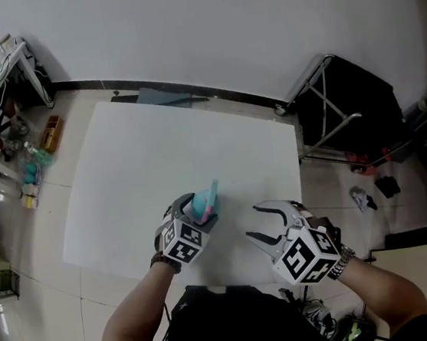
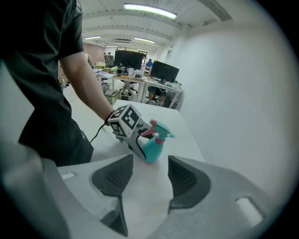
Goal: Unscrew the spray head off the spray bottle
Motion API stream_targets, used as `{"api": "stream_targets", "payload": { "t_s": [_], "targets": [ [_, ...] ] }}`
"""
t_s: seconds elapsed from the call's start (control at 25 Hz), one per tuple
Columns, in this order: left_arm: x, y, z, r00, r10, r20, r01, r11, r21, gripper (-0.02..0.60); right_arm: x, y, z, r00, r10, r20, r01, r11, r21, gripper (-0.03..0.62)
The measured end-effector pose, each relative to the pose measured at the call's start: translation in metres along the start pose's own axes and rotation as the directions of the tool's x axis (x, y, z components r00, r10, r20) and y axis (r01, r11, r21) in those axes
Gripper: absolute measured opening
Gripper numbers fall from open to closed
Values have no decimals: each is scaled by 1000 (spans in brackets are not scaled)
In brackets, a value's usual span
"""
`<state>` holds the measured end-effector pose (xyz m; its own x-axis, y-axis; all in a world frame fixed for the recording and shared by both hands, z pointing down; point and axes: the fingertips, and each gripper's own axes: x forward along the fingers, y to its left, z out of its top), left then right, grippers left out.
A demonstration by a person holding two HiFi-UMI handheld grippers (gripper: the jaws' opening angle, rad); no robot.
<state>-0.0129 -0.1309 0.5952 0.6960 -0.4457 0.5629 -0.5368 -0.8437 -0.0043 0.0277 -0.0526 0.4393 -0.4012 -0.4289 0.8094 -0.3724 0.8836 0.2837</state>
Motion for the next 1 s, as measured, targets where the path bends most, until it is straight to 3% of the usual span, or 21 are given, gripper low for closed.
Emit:
{"api": "stream_targets", "payload": {
  "t_s": [0.2, 0.56, 1.0],
  "targets": [
    [-7, 1, 0, 1000, 12, 2, -12, 1000, 3, 422, 5, 5, 2, 1000, 5, 26, -7, 999, 48, 222],
    [-36, 1, -6, 1000, 23, 1, -23, 1000, 15, 419, 14, 11, 11, 997, -7, 74, -3, 992, 129, 222],
    [-78, -12, 8, 998, 14, 56, -14, 1000, 6, 307, 19, 20, 27, 983, -77, 165, 28, 960, 279, 196]
  ]
}}
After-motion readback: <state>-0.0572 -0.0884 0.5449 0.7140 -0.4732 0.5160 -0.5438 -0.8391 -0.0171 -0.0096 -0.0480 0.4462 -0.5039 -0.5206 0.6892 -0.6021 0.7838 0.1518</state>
